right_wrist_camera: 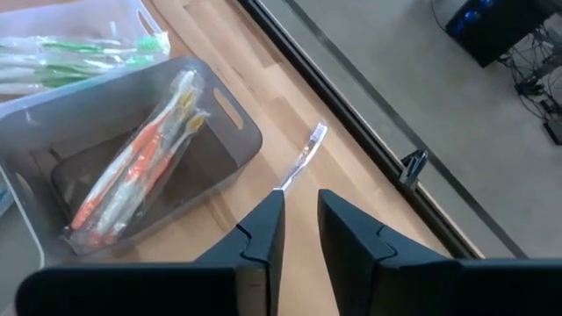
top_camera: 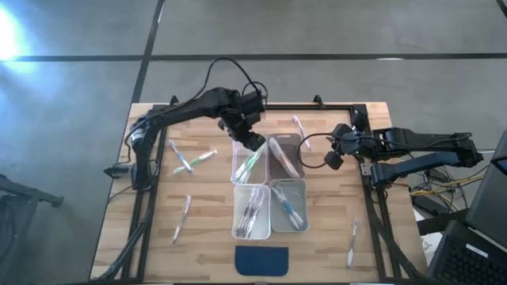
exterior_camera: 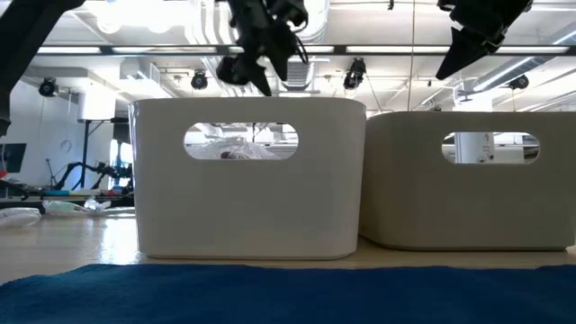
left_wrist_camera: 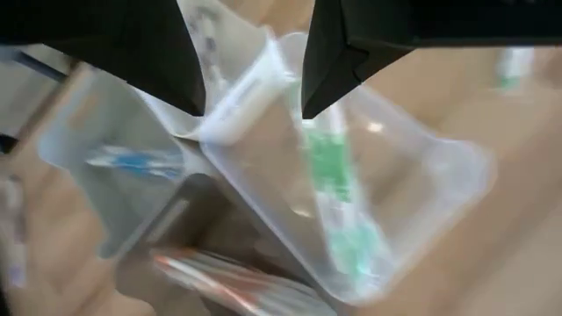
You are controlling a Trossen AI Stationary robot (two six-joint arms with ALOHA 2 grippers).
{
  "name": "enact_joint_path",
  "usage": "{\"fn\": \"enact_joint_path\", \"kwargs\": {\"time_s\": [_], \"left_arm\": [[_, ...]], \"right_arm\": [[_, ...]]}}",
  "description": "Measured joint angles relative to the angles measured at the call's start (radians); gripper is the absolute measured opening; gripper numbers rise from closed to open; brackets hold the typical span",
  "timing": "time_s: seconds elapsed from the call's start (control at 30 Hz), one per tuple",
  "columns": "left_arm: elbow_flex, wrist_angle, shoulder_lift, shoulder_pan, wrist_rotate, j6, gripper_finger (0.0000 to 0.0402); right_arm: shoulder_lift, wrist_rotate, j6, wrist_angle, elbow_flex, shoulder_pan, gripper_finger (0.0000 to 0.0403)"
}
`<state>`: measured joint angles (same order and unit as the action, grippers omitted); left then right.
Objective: Pick & Place Toothbrushes
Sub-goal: Put the violet toothbrush into the white bin
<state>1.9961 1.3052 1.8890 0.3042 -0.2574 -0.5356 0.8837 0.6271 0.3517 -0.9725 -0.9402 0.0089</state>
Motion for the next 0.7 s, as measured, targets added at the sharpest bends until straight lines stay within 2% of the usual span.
{"fn": "enact_joint_path", "kwargs": {"time_s": [0.17, 0.3, 0.5, 0.7], "left_arm": [[0.099, 0.102, -0.03, -0.035, 0.188, 0.031, 0.0193], [0.113, 0.114, -0.079, -0.08, 0.319, 0.043, 0.0193], [0.067, 0.121, -0.167, -0.162, 0.503, 0.063, 0.0193], [-0.034, 0.118, -0.259, -0.279, 0.834, 0.019, 0.0193]], "right_arm": [[0.0, -0.019, 0.063, -0.055, 0.002, 0.0, 0.0085], [0.0, -0.035, 0.115, -0.081, 0.002, 0.0, 0.0095], [0.001, -0.04, 0.121, -0.088, 0.004, 0.0, 0.0108], [0.002, -0.108, 0.225, -0.099, 0.004, 0.0, 0.0114]]}}
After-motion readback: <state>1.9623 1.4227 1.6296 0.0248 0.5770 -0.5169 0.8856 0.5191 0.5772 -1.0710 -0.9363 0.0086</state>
